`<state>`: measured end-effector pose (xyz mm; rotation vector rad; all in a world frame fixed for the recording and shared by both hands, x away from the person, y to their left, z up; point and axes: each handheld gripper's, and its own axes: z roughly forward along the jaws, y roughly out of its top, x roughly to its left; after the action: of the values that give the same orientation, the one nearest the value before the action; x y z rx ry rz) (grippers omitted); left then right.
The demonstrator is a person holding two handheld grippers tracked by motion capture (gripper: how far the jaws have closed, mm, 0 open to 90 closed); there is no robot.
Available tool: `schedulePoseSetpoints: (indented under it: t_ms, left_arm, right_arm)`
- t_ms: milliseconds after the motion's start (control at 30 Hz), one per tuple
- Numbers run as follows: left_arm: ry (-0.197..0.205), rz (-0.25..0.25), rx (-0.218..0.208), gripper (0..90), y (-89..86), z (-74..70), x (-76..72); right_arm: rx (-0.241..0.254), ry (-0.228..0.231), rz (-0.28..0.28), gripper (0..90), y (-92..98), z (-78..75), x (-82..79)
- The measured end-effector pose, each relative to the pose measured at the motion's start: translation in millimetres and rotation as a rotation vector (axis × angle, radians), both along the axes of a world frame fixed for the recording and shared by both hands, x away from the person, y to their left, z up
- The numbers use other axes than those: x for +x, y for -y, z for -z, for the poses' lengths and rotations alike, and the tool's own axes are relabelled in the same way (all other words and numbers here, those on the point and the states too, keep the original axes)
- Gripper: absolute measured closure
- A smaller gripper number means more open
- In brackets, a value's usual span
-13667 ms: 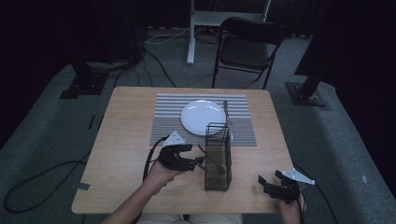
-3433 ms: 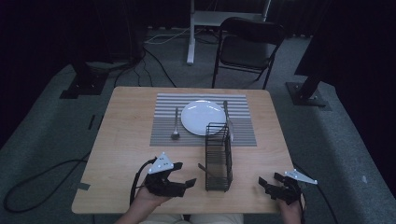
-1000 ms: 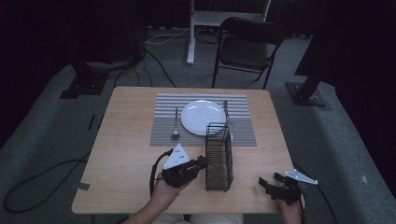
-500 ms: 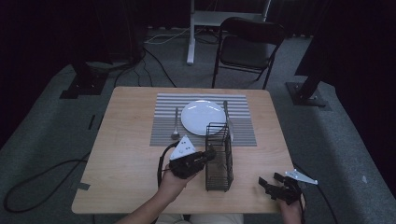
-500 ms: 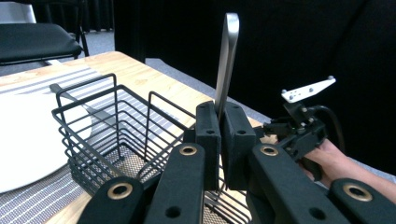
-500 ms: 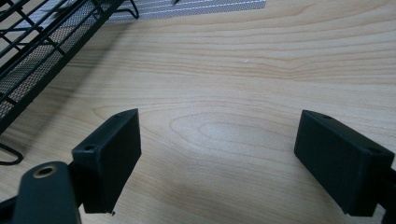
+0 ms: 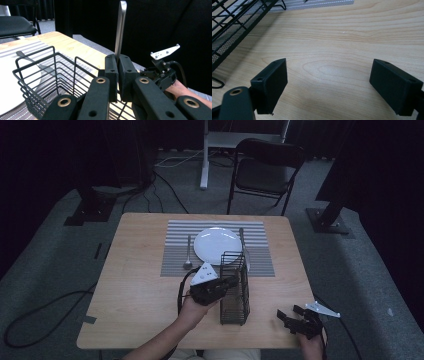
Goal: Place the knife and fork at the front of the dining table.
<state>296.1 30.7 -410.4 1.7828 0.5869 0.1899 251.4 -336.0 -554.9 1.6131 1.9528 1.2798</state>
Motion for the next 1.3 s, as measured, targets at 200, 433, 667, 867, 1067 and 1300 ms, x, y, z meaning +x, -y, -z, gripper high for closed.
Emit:
schedulePoseSetpoints:
  t_ms: [200, 433, 667, 867, 1067, 1300]
  left_arm:
    - [-0.017, 0.006, -0.001, 86.7, -10.8, -6.0, -0.9]
    - [0.013, 0.028, -0.006, 86.7, -24.8, -29.8, -7.7]
    - [0.059, 0.001, -0.01, 86.7, -51.2, -52.6, -10.2]
    - [0.062, -0.022, -0.037, 86.7, -75.3, -63.0, -6.6]
    - [0.054, -0.06, -0.025, 86.7, -98.8, -66.7, 1.9]
    - [-0.002, -0.105, -0.035, 86.7, -132.1, -52.5, 21.9]
  right_arm:
    - [0.002, 0.0, 0.001, 14.2, 0.3, 0.0, 0.0]
    - [0.003, 0.0, 0.002, 14.2, 0.3, 0.0, -0.2]
    - [0.001, -0.002, 0.002, 14.2, 0.1, -0.1, -0.2]
    - [0.0, -0.003, 0.002, 14.2, -0.1, 0.0, -0.1]
    - [0.0, -0.003, 0.003, 14.2, 0.0, 0.2, 0.1]
    - [-0.001, -0.004, 0.004, 14.2, -0.2, 0.3, 0.3]
